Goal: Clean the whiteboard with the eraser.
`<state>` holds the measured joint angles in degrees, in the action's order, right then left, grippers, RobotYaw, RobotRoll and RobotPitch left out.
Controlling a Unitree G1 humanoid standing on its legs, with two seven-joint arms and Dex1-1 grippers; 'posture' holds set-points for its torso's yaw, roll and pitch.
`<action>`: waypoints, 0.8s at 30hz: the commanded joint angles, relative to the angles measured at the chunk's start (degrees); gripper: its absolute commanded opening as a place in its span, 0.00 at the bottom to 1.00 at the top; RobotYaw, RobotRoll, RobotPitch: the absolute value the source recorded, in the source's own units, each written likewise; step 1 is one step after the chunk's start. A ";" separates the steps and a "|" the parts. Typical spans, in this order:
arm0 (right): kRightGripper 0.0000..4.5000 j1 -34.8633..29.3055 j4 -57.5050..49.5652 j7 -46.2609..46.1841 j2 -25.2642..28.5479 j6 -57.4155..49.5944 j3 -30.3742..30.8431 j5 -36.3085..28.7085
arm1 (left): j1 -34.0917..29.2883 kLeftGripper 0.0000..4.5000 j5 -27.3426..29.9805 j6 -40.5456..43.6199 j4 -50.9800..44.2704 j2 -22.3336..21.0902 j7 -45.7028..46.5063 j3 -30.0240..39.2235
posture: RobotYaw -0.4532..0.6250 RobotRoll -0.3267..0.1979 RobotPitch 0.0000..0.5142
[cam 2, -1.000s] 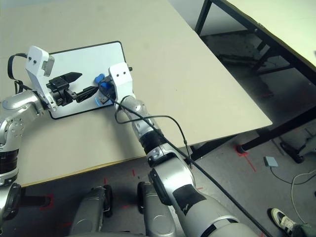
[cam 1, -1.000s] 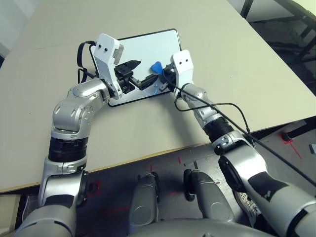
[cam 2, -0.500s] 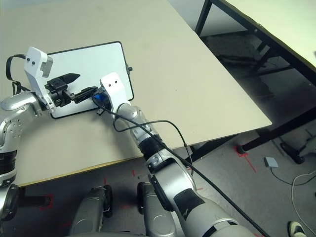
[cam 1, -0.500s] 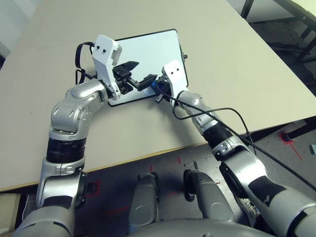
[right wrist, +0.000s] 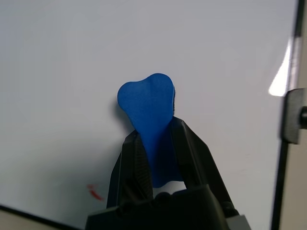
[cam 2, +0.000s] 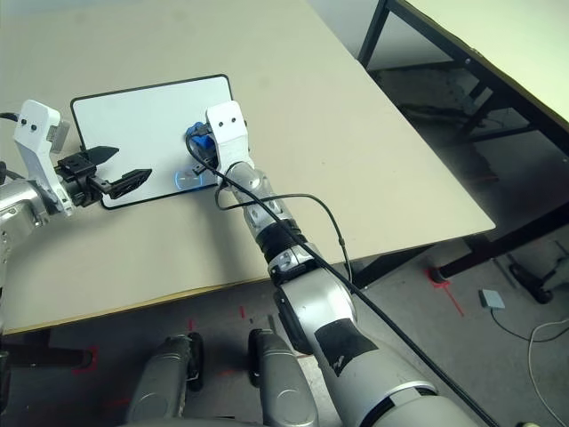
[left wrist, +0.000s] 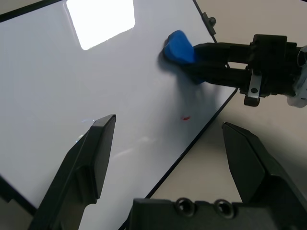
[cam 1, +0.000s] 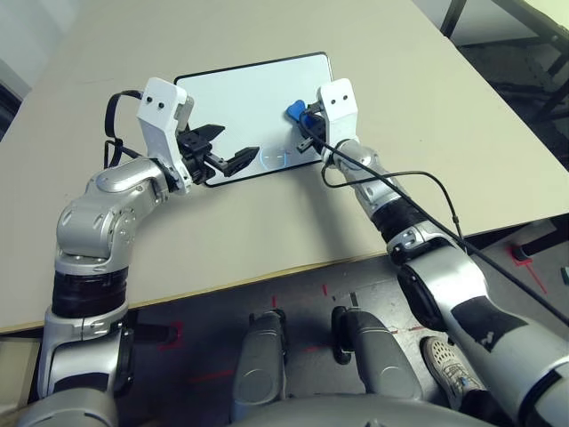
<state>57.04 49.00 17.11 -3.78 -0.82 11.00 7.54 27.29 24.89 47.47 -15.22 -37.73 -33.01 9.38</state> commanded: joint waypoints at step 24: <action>0.18 -1.71 6.65 2.28 -0.79 -0.55 9.70 7.47 | -0.03 1.00 1.50 1.63 -0.93 0.23 1.46 0.77 | 0.51 0.62 0.39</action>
<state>56.27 50.81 21.15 -4.43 0.03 19.50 12.51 27.18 25.72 48.41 -15.79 -37.61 -31.72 9.74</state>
